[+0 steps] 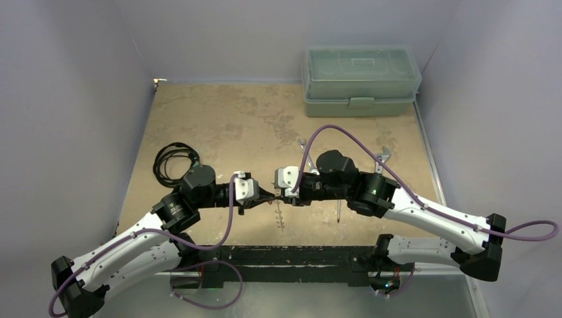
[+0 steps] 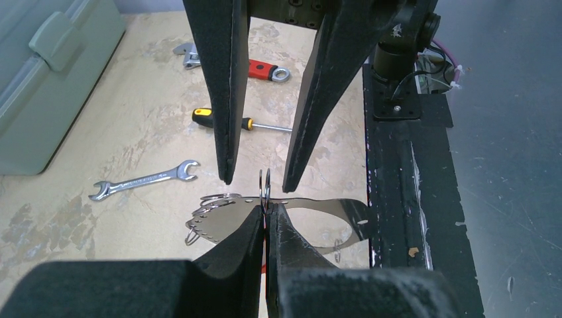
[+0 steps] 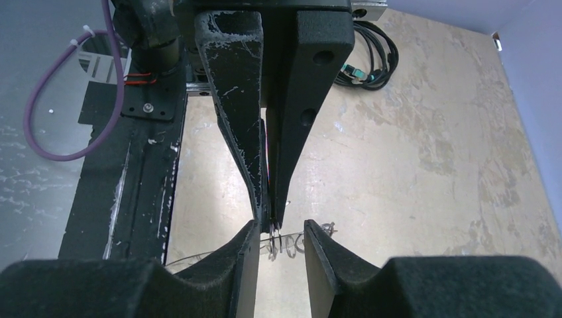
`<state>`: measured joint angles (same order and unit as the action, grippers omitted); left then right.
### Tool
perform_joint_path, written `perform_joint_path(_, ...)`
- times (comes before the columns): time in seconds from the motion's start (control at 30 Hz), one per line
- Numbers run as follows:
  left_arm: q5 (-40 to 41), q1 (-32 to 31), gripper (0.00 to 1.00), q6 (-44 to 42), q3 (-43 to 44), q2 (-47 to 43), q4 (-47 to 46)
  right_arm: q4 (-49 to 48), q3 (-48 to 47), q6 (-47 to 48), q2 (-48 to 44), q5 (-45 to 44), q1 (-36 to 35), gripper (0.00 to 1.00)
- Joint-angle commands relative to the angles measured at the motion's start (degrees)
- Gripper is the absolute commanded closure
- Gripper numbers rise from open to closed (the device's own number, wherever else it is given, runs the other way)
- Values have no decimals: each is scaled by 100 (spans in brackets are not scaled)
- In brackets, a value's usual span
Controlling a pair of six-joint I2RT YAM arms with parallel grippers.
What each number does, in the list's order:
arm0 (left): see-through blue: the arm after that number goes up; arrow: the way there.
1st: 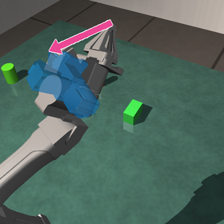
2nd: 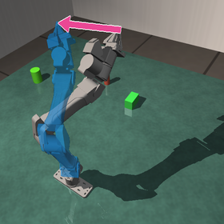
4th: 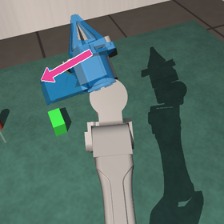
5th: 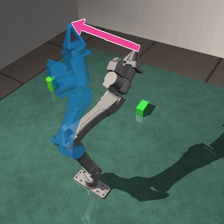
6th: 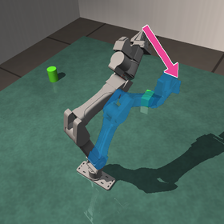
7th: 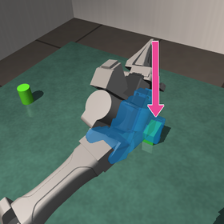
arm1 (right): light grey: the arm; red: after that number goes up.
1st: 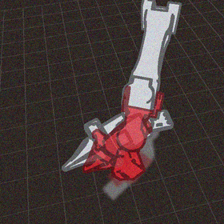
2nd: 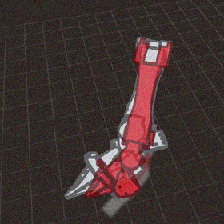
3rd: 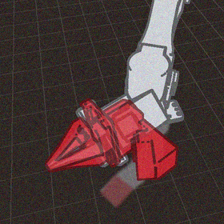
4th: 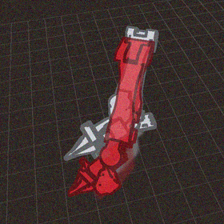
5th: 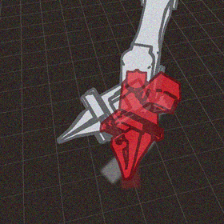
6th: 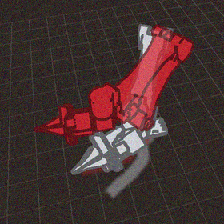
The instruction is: Put the keys on the keyring
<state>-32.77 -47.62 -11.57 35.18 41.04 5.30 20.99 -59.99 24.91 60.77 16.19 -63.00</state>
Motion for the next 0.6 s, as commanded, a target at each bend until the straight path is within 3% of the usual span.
perform_joint_path(0.0,-127,40,100,-25,288,-17,-240,-210,-79,101,55,78,-19,67)
perform_joint_path(0.2,-133,40,100,-12,280,-39,-258,-152,-75,137,99,21,-19,74)
perform_joint_path(0.57,-133,42,100,-15,278,-43,-267,-146,31,142,161,-27,-19,72)
